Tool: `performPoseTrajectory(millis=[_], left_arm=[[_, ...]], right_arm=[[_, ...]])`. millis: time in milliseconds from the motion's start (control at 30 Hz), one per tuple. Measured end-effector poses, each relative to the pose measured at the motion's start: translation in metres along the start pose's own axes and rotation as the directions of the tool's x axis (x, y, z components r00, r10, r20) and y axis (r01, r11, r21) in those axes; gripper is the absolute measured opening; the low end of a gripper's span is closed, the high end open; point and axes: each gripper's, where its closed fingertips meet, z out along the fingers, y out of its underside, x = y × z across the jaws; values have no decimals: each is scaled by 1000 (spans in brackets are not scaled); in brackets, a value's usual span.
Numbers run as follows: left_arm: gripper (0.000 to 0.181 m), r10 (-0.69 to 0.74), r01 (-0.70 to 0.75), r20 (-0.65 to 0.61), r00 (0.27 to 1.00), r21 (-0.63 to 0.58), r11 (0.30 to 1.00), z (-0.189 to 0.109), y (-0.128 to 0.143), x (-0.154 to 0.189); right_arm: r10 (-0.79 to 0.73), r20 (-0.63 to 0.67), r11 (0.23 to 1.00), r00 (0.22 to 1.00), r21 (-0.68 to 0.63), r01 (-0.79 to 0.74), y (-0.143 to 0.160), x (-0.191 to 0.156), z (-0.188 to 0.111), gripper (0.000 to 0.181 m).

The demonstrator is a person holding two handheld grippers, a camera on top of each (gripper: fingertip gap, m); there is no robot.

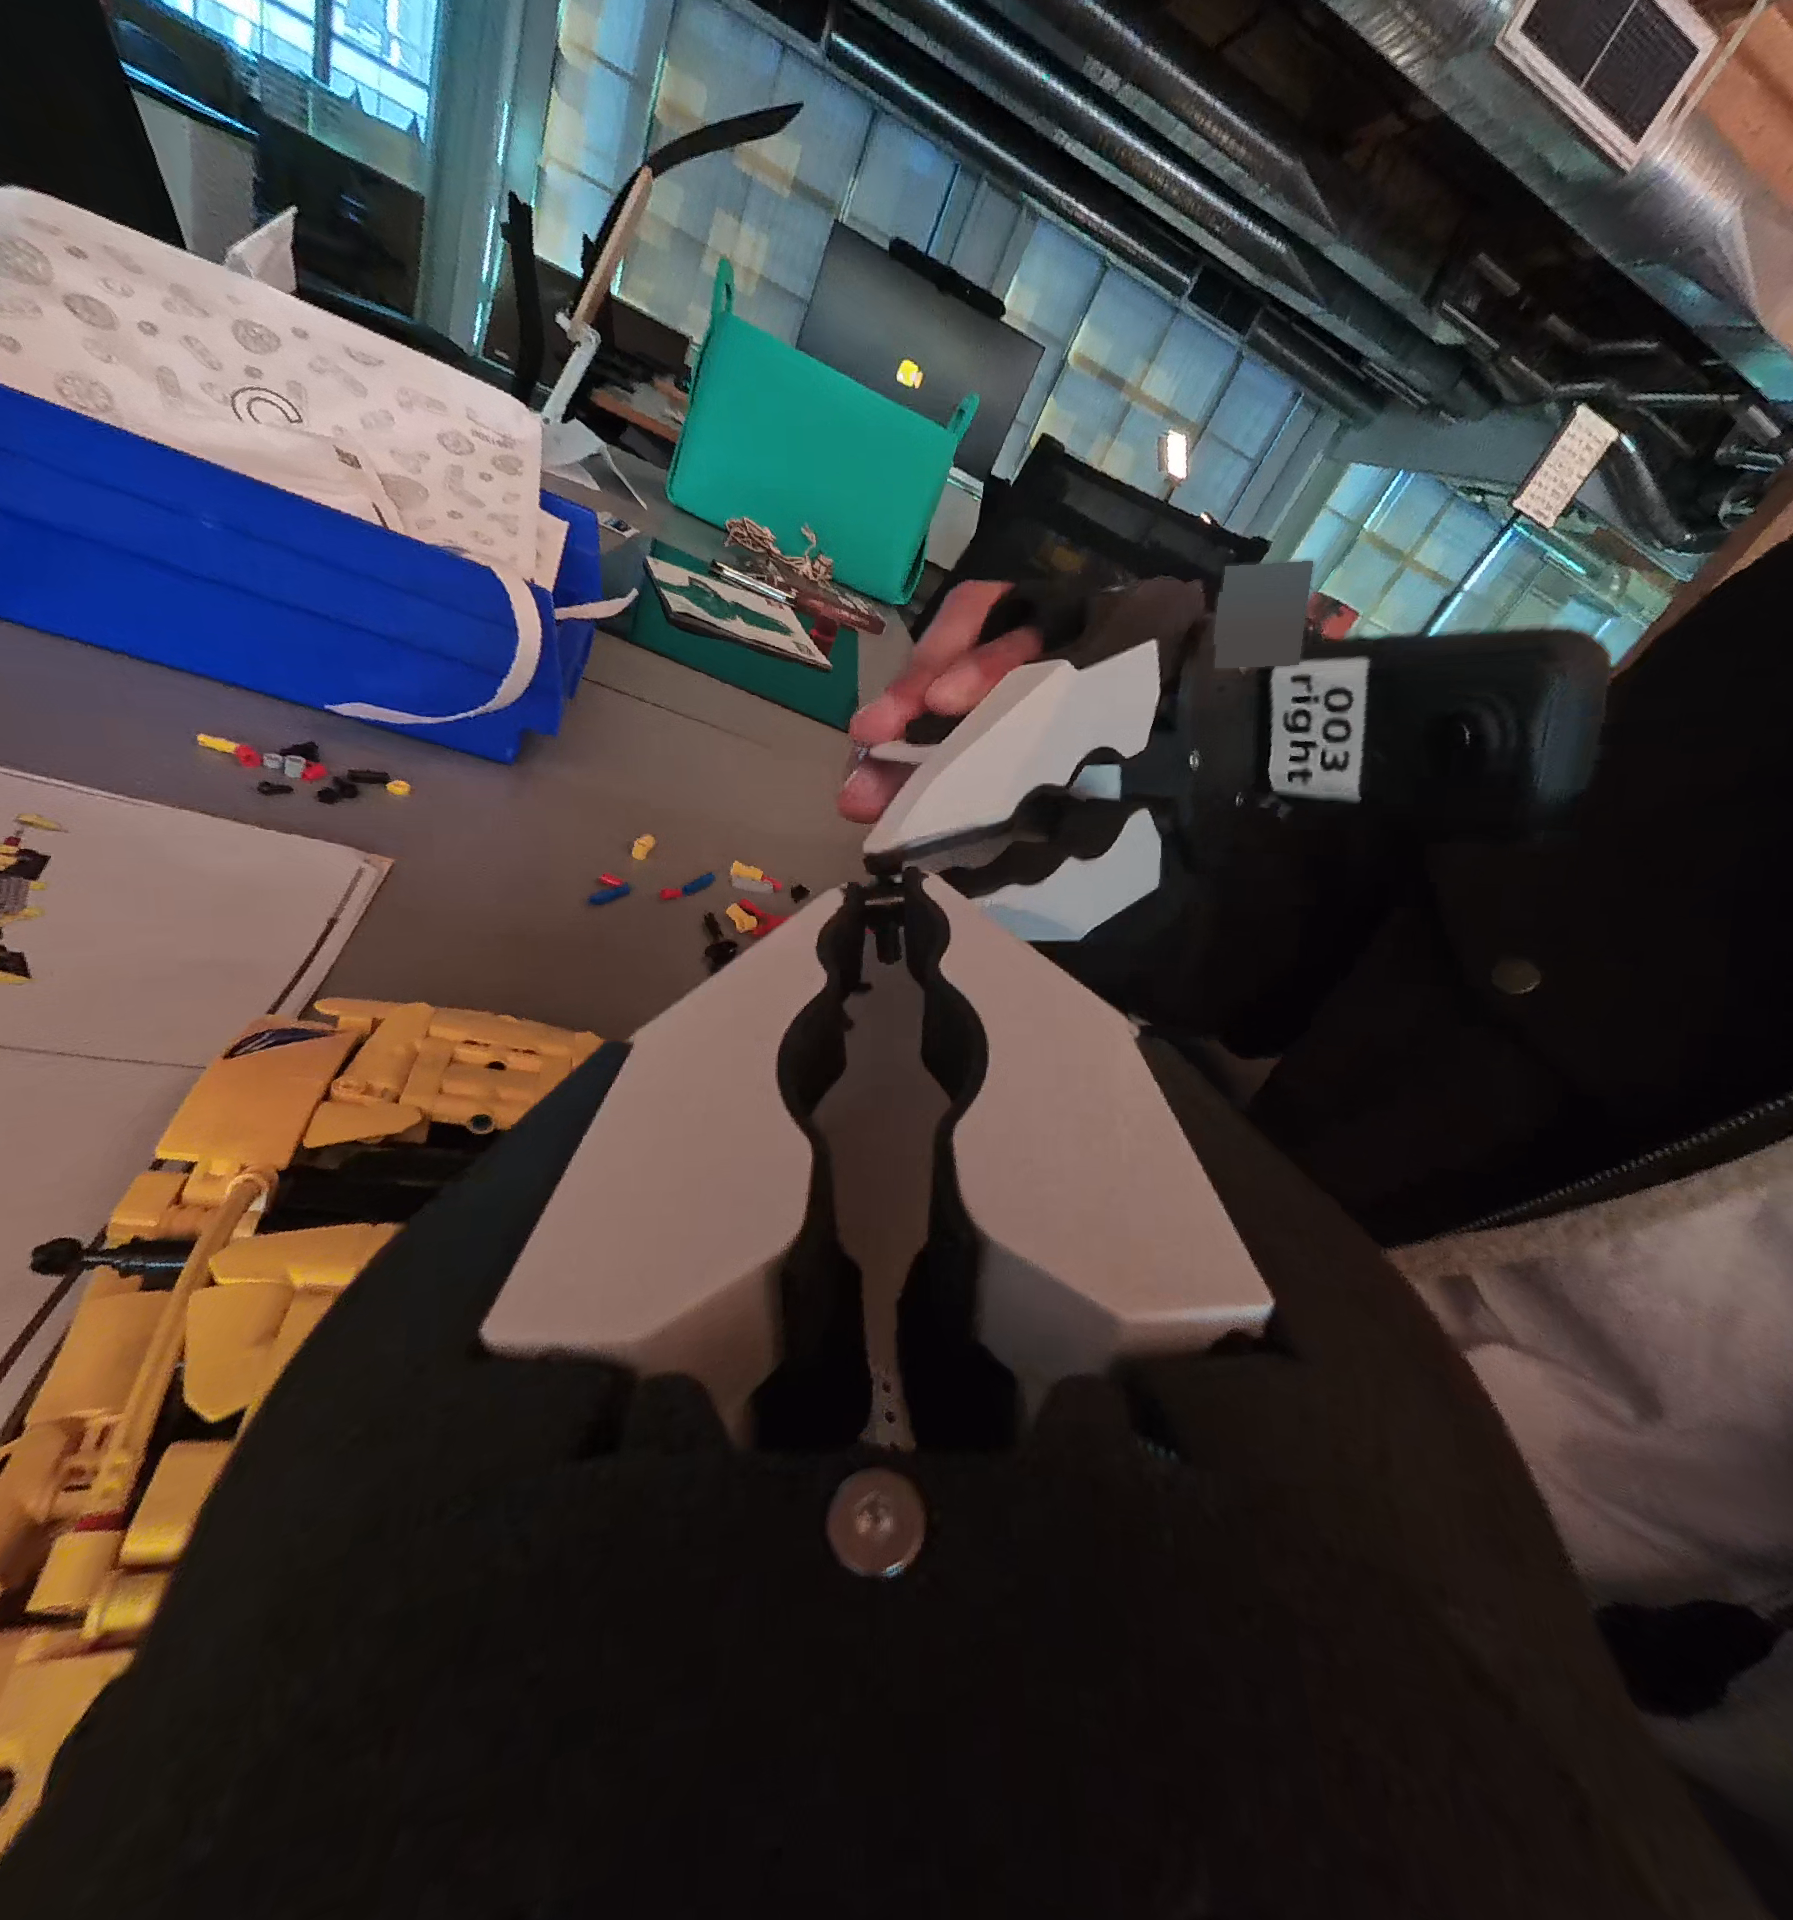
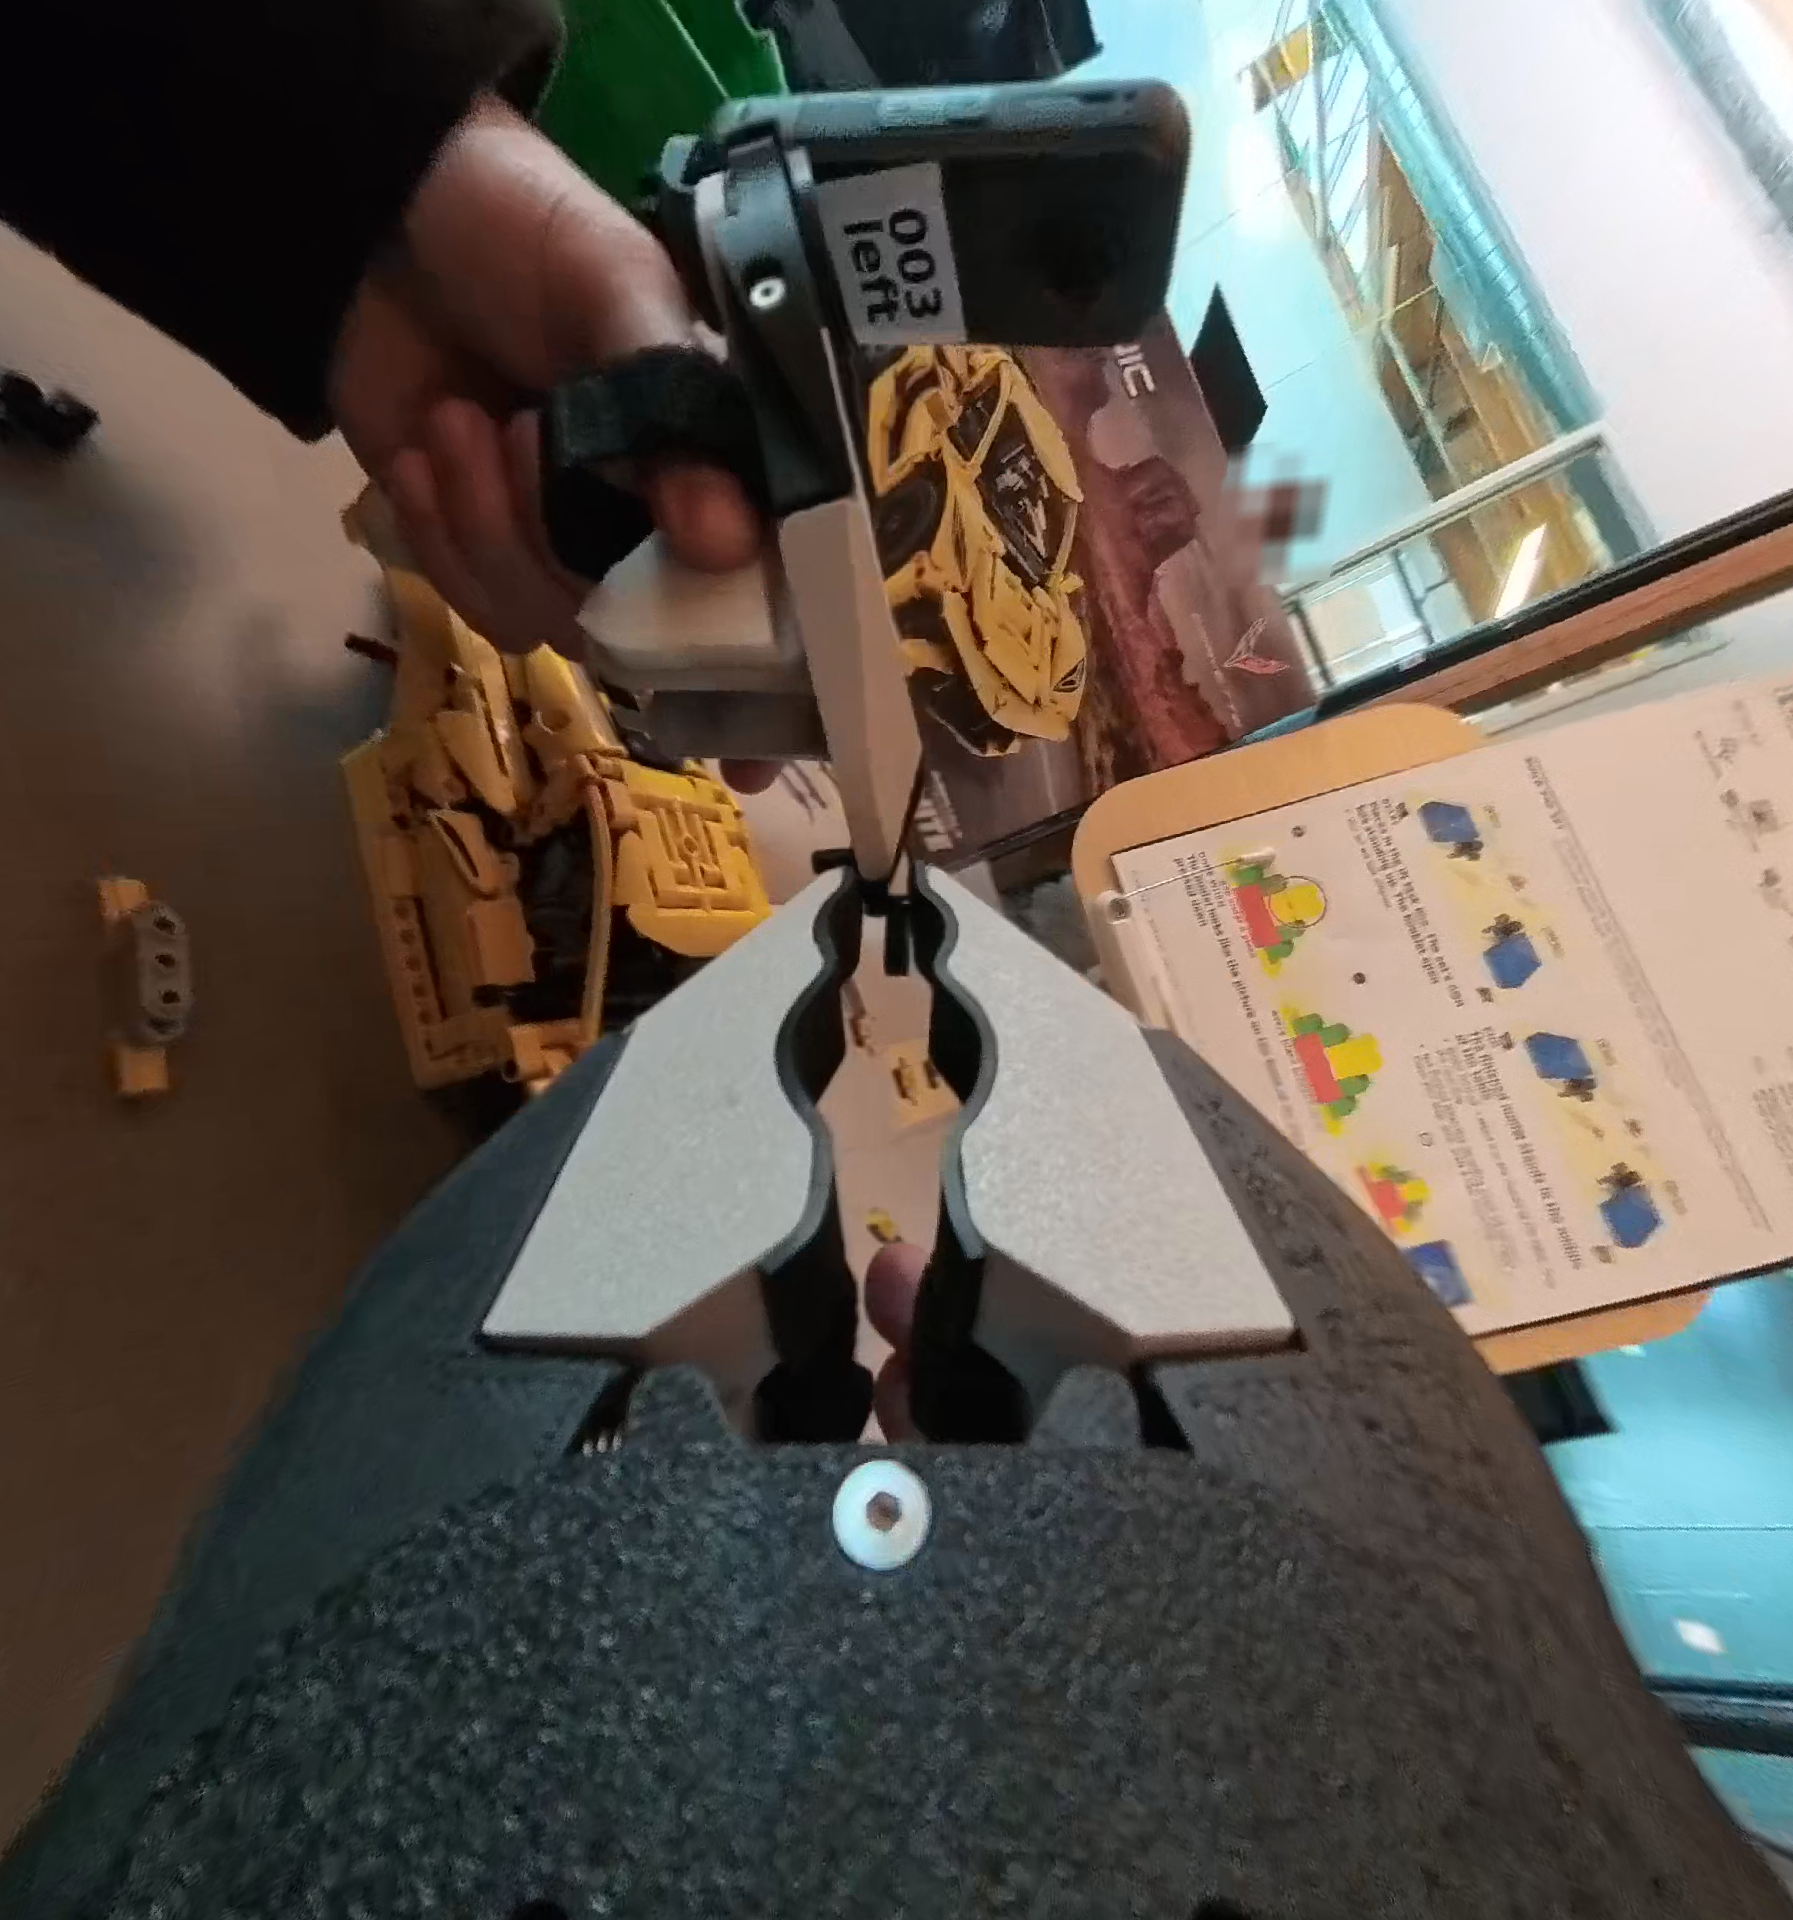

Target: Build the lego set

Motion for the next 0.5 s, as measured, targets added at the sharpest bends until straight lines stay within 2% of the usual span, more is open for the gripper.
performPoseTrajectory(millis=[167,367,400,467,500], left_arm=[[6,18,-20,-21,1000,-55,998,1,9,5],[7,26,-26,-1,1000,-81,996,-4,12,1],[7,28,-27,9,1000,-89,996,-5,13,-1],[7,27,-25,19,999,-103,994,-7,15,-3],[7,26,-24,22,999,-106,994,-7,16,-4]], right_arm=[[101,30,994,994,34,-102,0,-7,-6,7],[403,28,914,915,40,-404,21,-11,-20,2],[469,51,883,882,13,-470,28,-14,-20,2],[623,141,781,769,-60,-622,41,-31,-19,2],[679,177,729,712,-55,-682,42,-36,-18,2]])
